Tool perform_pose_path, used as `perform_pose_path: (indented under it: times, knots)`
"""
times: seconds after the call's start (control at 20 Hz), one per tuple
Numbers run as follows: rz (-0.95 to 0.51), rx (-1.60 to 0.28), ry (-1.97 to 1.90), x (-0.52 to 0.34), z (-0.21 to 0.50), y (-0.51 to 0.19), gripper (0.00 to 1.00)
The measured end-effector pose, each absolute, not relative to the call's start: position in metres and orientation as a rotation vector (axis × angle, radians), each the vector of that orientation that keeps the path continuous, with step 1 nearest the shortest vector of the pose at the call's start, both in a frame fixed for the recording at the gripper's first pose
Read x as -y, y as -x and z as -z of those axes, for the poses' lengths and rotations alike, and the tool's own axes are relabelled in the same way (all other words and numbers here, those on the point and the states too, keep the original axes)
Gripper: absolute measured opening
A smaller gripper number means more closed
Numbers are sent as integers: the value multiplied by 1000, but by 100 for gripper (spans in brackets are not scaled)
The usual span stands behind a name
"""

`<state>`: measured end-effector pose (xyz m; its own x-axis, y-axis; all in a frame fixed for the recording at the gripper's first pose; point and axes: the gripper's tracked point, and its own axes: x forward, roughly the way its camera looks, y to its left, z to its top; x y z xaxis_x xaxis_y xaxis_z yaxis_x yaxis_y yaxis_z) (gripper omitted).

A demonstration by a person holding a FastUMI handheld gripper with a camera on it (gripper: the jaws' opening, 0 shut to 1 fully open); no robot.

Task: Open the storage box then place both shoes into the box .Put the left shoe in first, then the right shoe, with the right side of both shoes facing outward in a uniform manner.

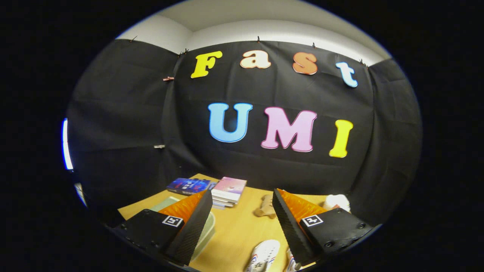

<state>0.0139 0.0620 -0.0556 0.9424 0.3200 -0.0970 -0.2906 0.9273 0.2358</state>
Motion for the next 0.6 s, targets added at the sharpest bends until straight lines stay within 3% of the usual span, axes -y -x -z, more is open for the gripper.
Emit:
perform_pose_path:
  times: [0.4,0.6]
  knots:
    - [-597,-305,-471,-98,112,-23,98]
    - [-816,-420,-694,-130,128,-12,98]
